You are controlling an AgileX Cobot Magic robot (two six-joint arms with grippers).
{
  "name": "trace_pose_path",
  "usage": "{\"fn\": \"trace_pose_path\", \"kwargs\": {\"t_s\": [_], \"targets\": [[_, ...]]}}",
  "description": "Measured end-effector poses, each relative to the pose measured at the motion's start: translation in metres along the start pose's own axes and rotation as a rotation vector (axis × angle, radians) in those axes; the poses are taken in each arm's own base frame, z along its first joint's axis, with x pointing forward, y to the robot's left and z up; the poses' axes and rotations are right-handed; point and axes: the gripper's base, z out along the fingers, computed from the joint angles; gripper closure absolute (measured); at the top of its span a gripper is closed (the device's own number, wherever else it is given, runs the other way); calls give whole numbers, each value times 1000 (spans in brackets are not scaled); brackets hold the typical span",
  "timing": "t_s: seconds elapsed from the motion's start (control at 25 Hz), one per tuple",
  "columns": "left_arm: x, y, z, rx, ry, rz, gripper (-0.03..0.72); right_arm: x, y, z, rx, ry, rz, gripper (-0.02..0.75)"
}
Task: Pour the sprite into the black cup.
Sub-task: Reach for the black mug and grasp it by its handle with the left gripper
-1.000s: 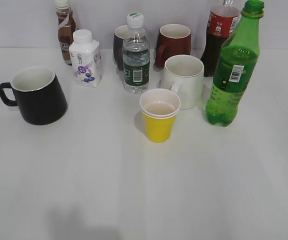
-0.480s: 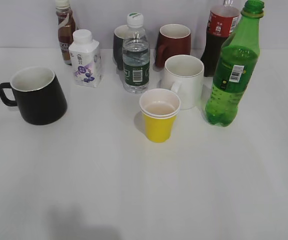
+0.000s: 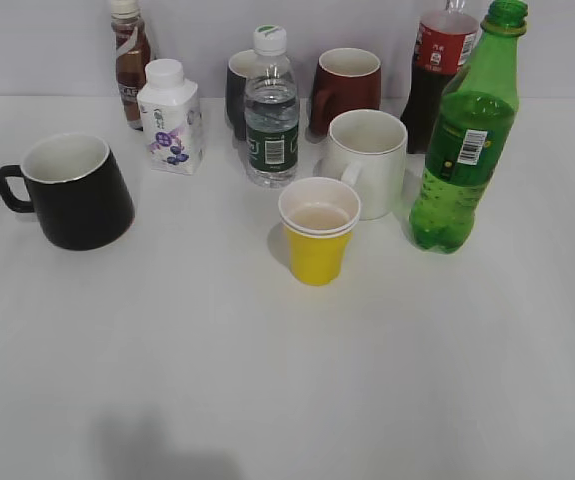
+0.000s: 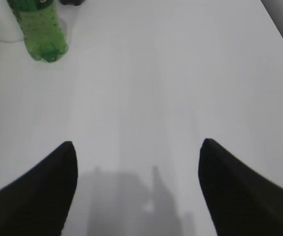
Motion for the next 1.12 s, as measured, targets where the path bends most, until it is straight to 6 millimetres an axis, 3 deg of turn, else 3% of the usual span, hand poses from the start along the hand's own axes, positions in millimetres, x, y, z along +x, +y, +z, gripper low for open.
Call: {"fn": "trace_pose_path", "kwargs": {"t_s": [0.12, 0.44, 0.72, 0.88, 1.12], "targets": [[34, -2, 13, 11, 76, -8, 440, 0, 0, 0, 0, 0, 0, 164], [95, -4, 60, 32, 181, -34, 360, 0, 0, 0, 0, 0, 0, 164], [152, -8, 83, 61, 347, -44, 351, 0, 0, 0, 0, 0, 0, 164], [160, -7, 94, 50, 358, -47, 351, 0, 0, 0, 0, 0, 0, 164], [151, -6, 116, 50, 276, -44, 351, 0, 0, 0, 0, 0, 0, 164]]}}
